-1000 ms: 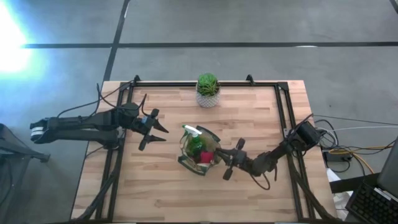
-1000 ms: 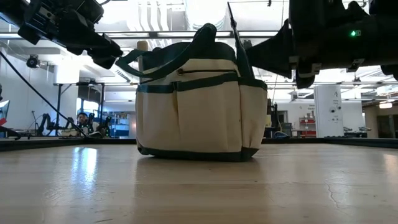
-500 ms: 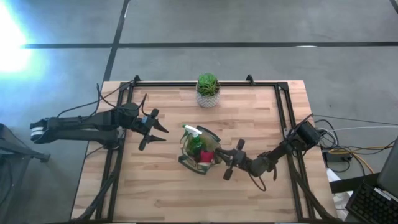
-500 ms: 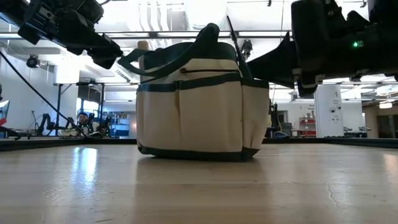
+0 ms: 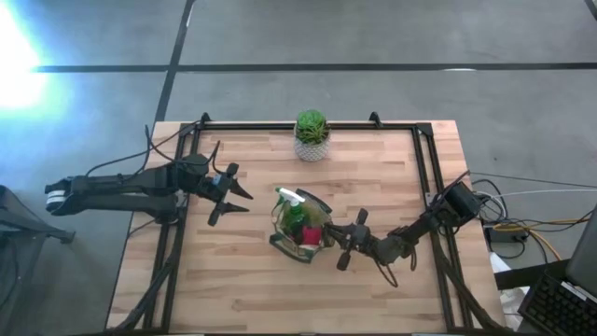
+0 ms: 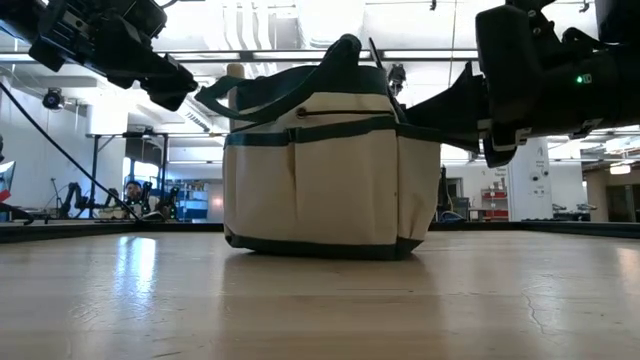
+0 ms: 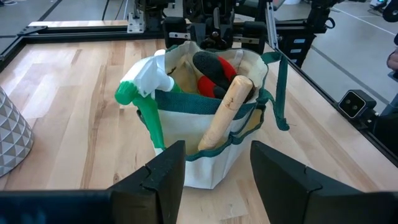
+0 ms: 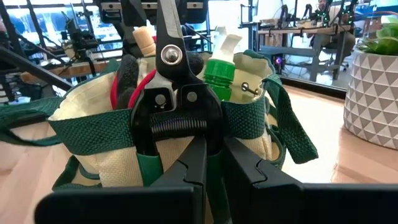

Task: Pick & Place Garden tools in Gardening bag
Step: Put the green shear scissors into the white gardening bag

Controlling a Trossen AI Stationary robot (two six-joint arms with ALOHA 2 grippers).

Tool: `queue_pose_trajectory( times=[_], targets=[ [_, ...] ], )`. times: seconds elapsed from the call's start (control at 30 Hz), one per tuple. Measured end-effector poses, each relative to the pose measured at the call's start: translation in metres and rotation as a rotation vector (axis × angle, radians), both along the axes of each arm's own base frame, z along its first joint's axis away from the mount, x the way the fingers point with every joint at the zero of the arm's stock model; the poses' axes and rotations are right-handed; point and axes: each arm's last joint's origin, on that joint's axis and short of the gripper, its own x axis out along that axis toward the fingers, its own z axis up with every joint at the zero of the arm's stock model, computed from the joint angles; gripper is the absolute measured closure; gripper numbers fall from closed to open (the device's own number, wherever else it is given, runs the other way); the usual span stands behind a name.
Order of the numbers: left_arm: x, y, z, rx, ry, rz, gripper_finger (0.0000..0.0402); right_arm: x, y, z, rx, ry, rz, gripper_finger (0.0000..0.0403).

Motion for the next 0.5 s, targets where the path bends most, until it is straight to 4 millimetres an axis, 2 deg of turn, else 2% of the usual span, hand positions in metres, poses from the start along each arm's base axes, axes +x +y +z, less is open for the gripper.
queue_pose_trajectory(
  times=[0.27,0.5],
  targets=[
    [0.0000,0.0000,0.0000,0.000,0.000,0.000,0.0218,0.0010,0.0009,-0.0023,-0.017,0.029,0.002,0.0383],
    [0.0000,0.0000,0.0000,0.000,0.000,0.000,0.0218,0.0012,0.0012,-0.0004,-0.028,0.033,0.002,0.0338]
  ],
)
